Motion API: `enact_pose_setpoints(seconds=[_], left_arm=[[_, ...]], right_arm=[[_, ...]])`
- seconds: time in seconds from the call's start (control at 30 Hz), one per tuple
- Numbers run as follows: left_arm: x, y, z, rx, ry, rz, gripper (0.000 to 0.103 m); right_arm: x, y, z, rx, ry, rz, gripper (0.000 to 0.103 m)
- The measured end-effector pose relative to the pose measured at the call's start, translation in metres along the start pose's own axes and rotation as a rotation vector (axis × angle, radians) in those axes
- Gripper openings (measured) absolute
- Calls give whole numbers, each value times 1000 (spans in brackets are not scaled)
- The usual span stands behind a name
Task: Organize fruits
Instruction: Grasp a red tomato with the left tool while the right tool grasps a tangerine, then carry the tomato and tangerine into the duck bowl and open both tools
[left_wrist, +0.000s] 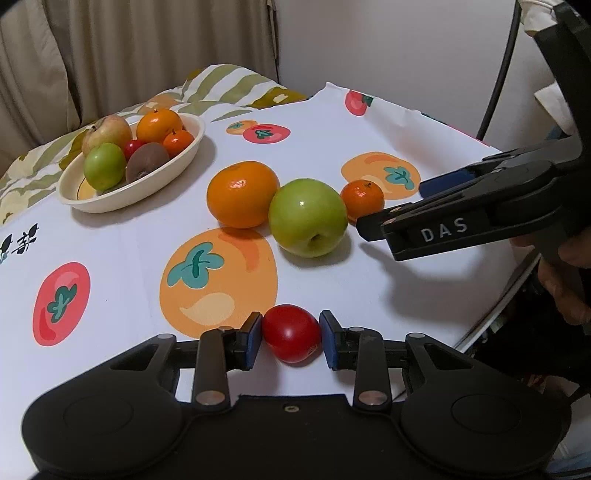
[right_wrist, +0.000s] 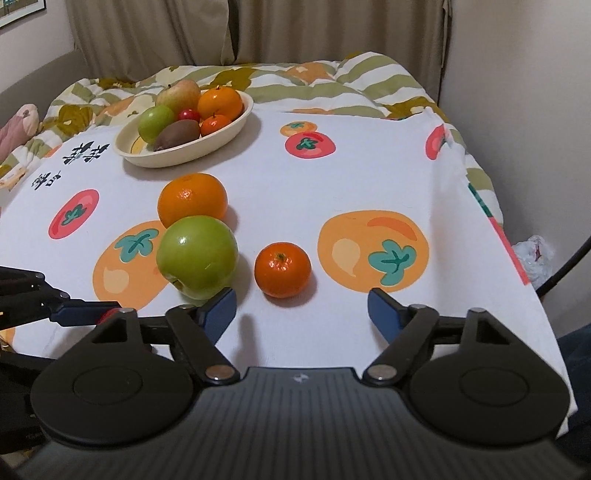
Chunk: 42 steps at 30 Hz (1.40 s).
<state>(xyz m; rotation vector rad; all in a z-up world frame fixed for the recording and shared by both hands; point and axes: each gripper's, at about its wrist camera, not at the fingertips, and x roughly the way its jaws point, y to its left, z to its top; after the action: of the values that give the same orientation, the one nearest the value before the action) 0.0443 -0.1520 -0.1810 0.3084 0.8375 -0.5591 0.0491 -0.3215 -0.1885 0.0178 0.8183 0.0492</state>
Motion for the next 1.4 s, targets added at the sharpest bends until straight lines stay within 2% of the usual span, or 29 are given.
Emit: enact_pose_setpoints(seconds=[0.43,0.53,0.6,0.9,1.4], left_arm=[[3,14,6,-42,16,28,37],[2,19,7,-60,20,43,37],[1,22,7,-71,20,55,37],[-15,30,13,-130,-10,104,37],[-77,56,44,-228,-115,211,37]], right_arm=[[18,-1,12,-23,13,27,70],[20,0,16,-30,15,41,64],[21,1,18,-34,16,61,53],[15,2,30,-65,-6,76,52],[-30,14,77,-100,-80,130,52]])
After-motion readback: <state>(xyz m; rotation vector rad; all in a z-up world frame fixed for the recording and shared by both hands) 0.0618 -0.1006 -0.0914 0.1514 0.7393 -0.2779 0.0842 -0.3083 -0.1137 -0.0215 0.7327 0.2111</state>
